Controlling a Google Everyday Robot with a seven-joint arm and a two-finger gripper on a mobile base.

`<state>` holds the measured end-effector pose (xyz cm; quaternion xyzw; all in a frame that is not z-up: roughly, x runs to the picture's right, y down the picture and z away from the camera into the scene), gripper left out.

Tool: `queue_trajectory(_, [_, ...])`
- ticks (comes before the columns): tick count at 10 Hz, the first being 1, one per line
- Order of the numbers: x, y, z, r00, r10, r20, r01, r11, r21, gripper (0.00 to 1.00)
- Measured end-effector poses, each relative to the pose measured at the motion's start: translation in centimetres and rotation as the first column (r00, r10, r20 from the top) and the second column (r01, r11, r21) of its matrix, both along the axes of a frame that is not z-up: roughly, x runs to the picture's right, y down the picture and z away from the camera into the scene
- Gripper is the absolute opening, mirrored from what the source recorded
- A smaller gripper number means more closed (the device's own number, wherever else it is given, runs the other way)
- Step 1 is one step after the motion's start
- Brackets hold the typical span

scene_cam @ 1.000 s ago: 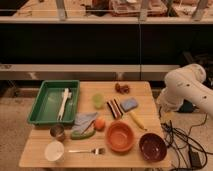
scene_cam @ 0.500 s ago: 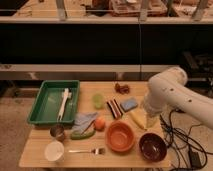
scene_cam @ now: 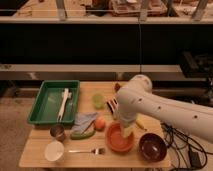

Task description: Place pepper in metal cup

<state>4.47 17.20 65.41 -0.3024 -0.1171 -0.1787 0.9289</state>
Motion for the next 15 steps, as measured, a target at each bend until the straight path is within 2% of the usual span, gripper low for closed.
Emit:
queue_trajectory(2, [-4.1, 1.5, -0.6, 0.998, -0.044, 0.055, 0.045, 0.9989, -0.010, 0.65])
queue_trajectory(4, [-9.4, 3.6, -1.4, 0.987, -0.104, 0.123, 0.106, 0.9942, -0.014, 0.65])
queue_trajectory(6, [-13.3, 5.2, -1.8, 0.975, -0.146, 0.168, 0.151, 0.9885, -0.016, 0.65])
queue_trajectory(12, [-13.6, 5.3, -1.6, 0.974, -0.149, 0.170, 0.154, 0.9879, -0.015, 0.65])
queue_trajectory(13, [-14.1, 5.4, -1.0, 0.974, -0.138, 0.178, 0.143, 0.9895, -0.020, 0.65])
queue_trajectory(15, [-15.7, 5.0, 1.6, 0.975, -0.130, 0.180, 0.134, 0.9910, -0.008, 0.65])
